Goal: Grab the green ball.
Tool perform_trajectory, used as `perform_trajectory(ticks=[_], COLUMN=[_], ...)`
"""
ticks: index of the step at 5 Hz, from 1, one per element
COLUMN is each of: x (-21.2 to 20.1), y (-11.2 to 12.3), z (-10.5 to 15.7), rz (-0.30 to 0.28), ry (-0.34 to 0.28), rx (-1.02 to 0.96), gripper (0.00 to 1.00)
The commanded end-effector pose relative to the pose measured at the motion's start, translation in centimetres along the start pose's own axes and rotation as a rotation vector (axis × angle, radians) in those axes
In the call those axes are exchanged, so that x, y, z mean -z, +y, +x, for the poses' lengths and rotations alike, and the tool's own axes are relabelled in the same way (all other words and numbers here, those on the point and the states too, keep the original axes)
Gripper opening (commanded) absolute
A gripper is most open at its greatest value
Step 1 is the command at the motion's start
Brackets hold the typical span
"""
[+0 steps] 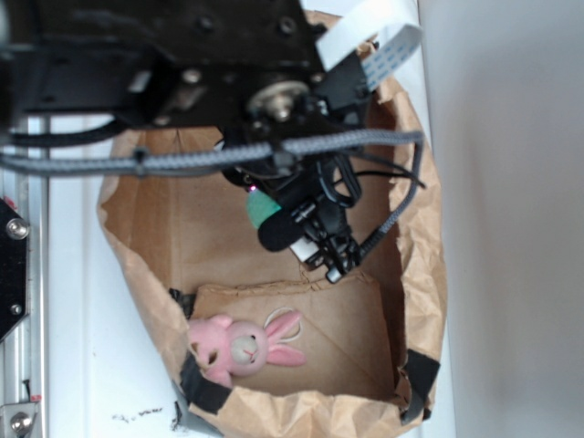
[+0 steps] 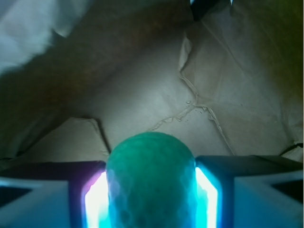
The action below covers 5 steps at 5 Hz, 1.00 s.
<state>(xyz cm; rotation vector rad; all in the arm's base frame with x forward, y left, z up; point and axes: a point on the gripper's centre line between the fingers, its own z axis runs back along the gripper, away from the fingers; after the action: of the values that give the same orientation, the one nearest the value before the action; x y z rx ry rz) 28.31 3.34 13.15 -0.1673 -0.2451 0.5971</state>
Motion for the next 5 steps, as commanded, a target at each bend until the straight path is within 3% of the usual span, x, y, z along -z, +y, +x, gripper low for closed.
perform_trajectory(ticks=[1,3,5], x=[-4.7,-6.3,-7.6], y=[-1.4,-1.3,-1.4], z=[0.2,-0.5,-1.7], rz=[-0.062,0.006,0.058], ry=[-0.129,-0.128,-0.047], rx=[0.077,0.281,0.432], gripper=[0.0,0.0,0.0])
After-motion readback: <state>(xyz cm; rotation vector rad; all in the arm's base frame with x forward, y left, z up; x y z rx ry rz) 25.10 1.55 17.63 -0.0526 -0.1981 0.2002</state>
